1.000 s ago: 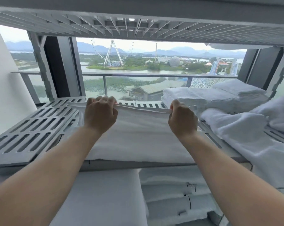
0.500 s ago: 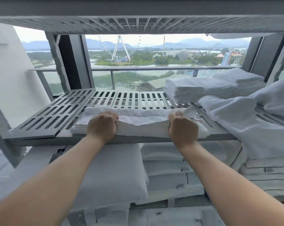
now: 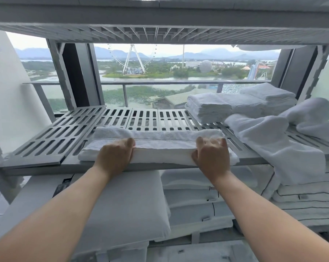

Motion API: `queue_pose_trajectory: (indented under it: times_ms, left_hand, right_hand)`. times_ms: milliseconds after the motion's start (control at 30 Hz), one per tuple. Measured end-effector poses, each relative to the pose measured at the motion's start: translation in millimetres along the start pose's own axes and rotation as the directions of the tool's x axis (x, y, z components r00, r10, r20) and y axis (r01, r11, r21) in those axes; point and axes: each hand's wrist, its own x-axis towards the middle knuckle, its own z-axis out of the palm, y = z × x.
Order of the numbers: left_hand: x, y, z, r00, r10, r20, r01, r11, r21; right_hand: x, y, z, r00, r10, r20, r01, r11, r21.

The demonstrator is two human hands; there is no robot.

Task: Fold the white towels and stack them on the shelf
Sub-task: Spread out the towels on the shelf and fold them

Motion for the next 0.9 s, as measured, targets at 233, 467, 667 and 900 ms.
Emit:
queue_pose_trajectory:
  times_ms: [233,467,667,900]
  left_hand:
    - [0.9,5.8,-1.8,0.997,0.053,0.056,-0.048,0.995,-0.093]
    - [11.6,21.9,2.4,0.996,0.080,0.046,-0.064,0.958,-0.281]
    - [8.3,32.9,1.4,0.997,0.081,-0.020,-0.083,0.969,-0.235]
    - [4.4,35.1,4.7,0.995,0.069,0.069,-0.045,0.952,-0.304]
  right_hand:
    - [-5.4,3.1,2.0,0.997,-0.043,0.059,0.040,0.998,0.046]
    - [8.1,-16.6,-3.6,0.985,-0.093,0.147,0.036,0.935,0.354]
    - [-3.5,-19.3,5.1,0.996,-0.041,0.079,0.004,0.907,0.422]
    - [-15.9,-17.8,19.0,1.000,-0.025,0.005,0.020,0.889,0.457]
